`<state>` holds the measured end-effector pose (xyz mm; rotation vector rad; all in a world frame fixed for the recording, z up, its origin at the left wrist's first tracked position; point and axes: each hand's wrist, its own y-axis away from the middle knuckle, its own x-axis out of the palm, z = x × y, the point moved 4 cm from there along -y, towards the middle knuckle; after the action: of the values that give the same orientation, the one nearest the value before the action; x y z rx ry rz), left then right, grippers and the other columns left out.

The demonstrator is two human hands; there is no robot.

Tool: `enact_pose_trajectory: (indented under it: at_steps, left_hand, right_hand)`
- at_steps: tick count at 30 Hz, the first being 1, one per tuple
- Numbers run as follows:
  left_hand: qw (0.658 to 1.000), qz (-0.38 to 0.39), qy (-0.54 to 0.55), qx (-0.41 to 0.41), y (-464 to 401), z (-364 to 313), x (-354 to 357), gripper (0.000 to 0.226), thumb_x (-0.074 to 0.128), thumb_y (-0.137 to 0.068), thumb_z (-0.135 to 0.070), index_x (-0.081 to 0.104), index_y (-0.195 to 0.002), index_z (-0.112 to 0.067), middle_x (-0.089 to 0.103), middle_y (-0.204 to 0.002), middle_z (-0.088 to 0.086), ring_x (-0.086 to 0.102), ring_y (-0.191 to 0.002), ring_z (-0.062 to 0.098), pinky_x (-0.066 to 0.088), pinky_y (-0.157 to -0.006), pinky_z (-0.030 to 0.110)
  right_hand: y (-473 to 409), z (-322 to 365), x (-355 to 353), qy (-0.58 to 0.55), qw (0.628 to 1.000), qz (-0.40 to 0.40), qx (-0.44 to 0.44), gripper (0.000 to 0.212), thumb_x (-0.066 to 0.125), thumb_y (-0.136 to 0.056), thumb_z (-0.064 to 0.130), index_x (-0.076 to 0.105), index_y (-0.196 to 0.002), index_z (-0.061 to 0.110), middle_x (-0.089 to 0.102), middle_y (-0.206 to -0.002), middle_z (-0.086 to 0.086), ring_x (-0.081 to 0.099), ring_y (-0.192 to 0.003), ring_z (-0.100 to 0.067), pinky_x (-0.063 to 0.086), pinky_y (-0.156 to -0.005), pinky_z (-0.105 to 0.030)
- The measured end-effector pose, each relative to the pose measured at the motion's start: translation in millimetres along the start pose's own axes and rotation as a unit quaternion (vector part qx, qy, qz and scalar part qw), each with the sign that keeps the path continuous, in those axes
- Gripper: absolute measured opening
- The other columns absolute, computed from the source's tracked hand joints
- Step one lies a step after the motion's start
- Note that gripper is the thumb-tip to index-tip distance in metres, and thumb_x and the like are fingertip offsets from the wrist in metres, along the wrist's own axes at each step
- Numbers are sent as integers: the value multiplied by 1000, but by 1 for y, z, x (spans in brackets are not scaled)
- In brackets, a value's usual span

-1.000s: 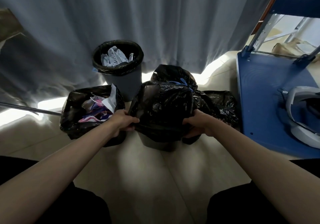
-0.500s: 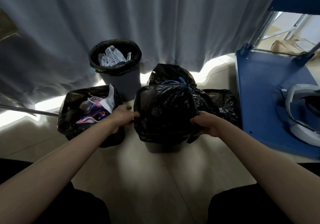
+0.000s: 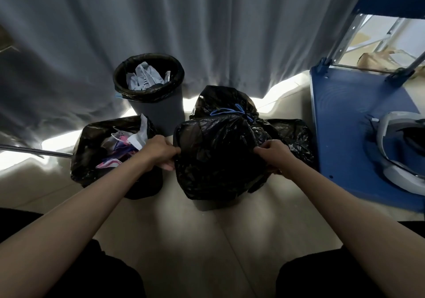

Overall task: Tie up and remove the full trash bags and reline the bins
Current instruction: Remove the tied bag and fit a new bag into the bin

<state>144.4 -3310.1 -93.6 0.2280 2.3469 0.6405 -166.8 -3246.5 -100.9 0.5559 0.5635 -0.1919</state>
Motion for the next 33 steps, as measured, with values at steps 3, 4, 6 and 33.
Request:
enact_pose_trajectory:
  at_steps: [3, 4, 6, 33]
  left_hand:
    - [999, 22, -31, -15, 3, 4, 6, 9, 67, -85, -3, 65, -88, 5, 70, -73, 23, 70, -58, 27, 61, -57, 37]
    - [999, 8, -45, -10, 3, 6, 7, 8, 68, -82, -3, 64, -86, 3, 70, -72, 21, 69, -55, 27, 60, -53, 35]
    - [995, -31, -93, 12, 2, 7, 9, 11, 72, -77, -7, 65, -84, -3, 70, -74, 17, 69, -54, 27, 60, -52, 34]
    - [967, -188, -146, 91, -28, -24, -21, 30, 61, -77, -1, 65, -106, 6, 58, -116, 26, 56, -107, 37, 46, -83, 36]
  right_hand:
    - [-1, 7, 6, 116, 992, -25, -51, 13, 65, -86, 22, 58, -84, 11, 62, -95, -15, 63, -82, -31, 53, -61, -32]
    - [0, 9, 7, 156, 985, -35, -62, 15, 65, -85, 22, 56, -86, 11, 62, -101, -17, 62, -91, -35, 50, -69, -34]
    - [1, 12, 10, 189, 978, -46, -74, 17, 64, -84, 22, 52, -89, 11, 59, -106, -19, 60, -98, -38, 43, -72, -34]
    - [-47, 68, 34, -96, 984, -136, -65, 24, 59, -86, 6, 70, -107, 12, 68, -111, -10, 62, -93, -21, 51, -84, -27]
